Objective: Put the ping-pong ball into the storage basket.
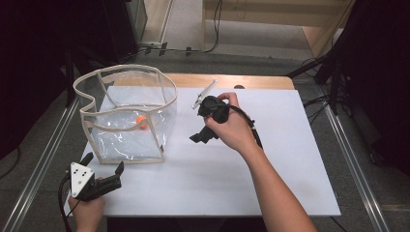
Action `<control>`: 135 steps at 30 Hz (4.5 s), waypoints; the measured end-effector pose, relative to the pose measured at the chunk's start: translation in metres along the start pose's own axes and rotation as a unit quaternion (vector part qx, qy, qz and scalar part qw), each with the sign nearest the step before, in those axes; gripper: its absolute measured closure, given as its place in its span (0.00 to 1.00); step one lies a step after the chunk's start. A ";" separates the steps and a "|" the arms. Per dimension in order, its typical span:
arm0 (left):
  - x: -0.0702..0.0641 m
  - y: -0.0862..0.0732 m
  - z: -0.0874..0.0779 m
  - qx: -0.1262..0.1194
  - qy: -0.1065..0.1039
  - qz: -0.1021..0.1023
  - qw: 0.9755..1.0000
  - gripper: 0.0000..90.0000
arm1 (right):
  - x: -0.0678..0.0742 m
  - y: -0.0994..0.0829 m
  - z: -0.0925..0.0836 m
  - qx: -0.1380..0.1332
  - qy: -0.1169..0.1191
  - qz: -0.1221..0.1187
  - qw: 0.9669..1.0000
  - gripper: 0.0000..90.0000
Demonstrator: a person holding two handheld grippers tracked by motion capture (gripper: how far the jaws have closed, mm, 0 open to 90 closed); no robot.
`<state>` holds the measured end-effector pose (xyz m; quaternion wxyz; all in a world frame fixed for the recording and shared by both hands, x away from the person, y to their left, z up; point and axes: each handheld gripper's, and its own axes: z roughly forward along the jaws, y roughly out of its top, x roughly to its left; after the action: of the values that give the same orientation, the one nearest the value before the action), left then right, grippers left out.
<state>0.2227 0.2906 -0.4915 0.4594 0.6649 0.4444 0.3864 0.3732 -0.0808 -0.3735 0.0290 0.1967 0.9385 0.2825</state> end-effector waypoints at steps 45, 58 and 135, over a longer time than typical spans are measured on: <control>-0.001 0.000 0.000 0.000 0.001 0.002 1.000 0.00 | -0.007 -0.074 0.005 -0.012 -0.013 0.038 0.999 0.00; -0.002 0.000 0.000 0.000 0.002 0.004 1.000 0.00 | -0.009 -0.103 -0.002 -0.026 -0.022 0.058 0.998 0.00; -0.002 -0.001 0.000 -0.002 0.004 0.007 1.000 0.00 | 0.023 -0.327 -0.054 -0.260 -0.133 0.198 0.936 0.00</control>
<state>0.2221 0.2883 -0.4923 0.4560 0.6653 0.4414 0.3931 0.2278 -0.3491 -0.5038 0.1468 0.3997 0.7622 0.4876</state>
